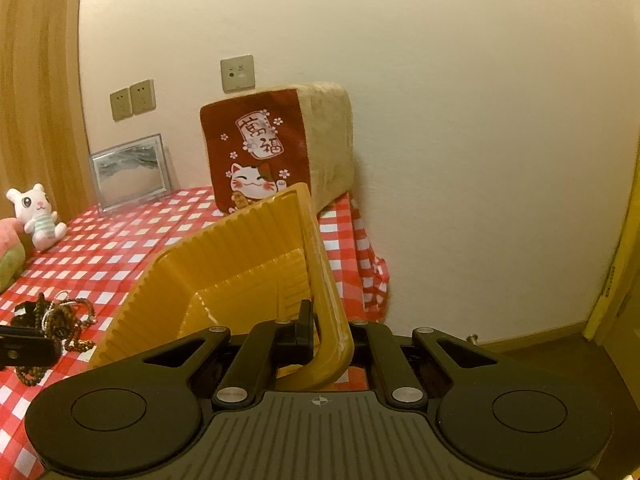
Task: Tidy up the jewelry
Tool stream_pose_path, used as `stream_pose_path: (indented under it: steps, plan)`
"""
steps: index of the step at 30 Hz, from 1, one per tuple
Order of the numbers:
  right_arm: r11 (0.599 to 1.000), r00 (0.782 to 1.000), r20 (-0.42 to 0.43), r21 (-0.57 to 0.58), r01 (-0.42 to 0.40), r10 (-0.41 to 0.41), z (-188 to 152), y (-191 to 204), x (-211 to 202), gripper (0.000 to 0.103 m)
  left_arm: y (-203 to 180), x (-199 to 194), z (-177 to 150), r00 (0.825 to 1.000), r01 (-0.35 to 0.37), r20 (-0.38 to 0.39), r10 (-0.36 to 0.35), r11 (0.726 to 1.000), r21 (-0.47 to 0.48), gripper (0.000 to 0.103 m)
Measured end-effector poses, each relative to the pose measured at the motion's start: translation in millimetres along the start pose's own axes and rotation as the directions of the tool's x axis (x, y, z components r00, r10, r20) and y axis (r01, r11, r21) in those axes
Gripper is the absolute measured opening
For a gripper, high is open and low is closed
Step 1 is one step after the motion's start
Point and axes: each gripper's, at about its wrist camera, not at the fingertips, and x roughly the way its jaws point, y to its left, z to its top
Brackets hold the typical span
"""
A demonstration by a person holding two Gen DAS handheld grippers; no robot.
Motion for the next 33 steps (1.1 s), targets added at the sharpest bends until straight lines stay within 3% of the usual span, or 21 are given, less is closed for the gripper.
stream_pose_path:
  steps: [6,13,20,33]
  plan:
    - [0.999,0.999,-0.004,0.012,0.036,-0.036,-0.1,6.7,0.3,0.006,56.2,-4.6,-6.9,0.992,-0.125,-0.04,0.123,0.991,-0.041,0.025]
    - [0.996,0.996,-0.02,0.046,0.082,-0.081,-4.1,13.8,2.4,0.006,123.4,4.4,-2.2,0.974,-0.22,-0.081,0.212,0.971,-0.094,0.035]
    - [0.989,0.992,-0.037,0.082,0.124,-0.121,-5.9,19.4,2.0,0.007,162.4,27.2,5.3,0.971,-0.218,-0.125,0.203,0.968,-0.125,0.04]
    - [0.977,0.981,-0.025,0.091,0.194,-0.193,-9.2,40.9,-3.5,0.007,189.0,62.2,6.7,0.972,-0.148,-0.207,0.109,0.972,-0.182,0.039]
